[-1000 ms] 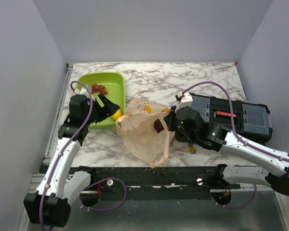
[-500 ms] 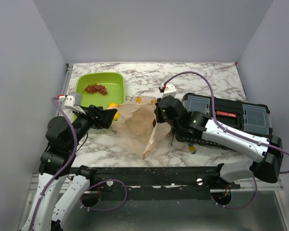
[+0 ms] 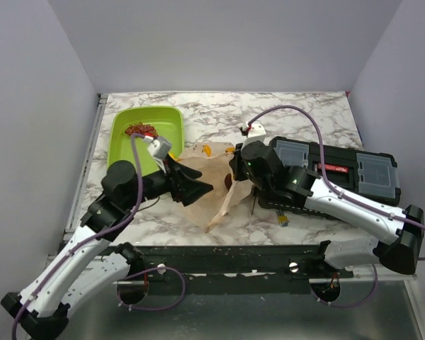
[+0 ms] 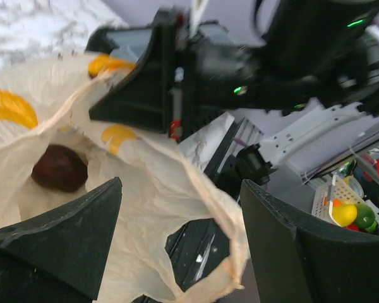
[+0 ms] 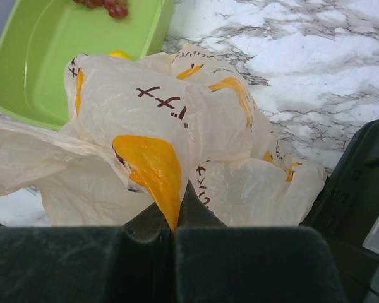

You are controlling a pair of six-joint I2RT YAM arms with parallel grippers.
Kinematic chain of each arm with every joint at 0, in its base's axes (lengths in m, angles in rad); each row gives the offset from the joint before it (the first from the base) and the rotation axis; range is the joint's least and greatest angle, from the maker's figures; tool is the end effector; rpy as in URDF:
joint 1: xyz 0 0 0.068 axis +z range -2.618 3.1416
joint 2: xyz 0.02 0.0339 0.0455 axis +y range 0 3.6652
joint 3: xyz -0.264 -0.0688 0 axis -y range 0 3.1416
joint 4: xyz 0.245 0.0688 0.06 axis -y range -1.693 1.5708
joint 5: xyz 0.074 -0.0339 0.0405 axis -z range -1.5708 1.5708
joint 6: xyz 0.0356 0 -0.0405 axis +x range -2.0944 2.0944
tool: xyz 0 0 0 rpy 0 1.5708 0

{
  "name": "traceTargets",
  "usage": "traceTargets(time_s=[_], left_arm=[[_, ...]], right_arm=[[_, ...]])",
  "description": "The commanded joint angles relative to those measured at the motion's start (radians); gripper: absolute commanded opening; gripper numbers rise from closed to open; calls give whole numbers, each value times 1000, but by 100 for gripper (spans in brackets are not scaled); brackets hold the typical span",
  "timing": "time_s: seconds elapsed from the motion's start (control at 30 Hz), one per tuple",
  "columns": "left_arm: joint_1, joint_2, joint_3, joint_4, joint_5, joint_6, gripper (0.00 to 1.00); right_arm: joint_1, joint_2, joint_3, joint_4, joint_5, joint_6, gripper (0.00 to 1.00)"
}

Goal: Take the fake fruits out of the plastic bag
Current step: Adjust the plastic bag at the center of the board.

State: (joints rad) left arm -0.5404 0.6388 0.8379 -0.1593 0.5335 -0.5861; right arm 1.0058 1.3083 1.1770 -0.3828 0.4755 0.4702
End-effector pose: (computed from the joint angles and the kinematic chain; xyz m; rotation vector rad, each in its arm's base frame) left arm 0.1115 -0.0880 0.3823 0.4243 1.6332 -1.2769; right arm 0.1713 0.2398 0.3439 -0.2603 2.0341 0.4334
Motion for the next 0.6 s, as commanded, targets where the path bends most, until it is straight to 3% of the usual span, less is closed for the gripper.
traceTargets(time_s=[0.0, 0.3, 0.57], left_arm=[[-174, 70, -49, 1, -232, 38, 74], [-324, 168, -13, -119, -602, 132, 69], [-326, 70, -106, -46, -665, 148, 63]], right_arm=[[-6, -64, -34, 36, -13, 3, 1], [-6, -92, -62, 44, -83, 5, 1], [-6, -93, -57, 141, -259, -23, 1]])
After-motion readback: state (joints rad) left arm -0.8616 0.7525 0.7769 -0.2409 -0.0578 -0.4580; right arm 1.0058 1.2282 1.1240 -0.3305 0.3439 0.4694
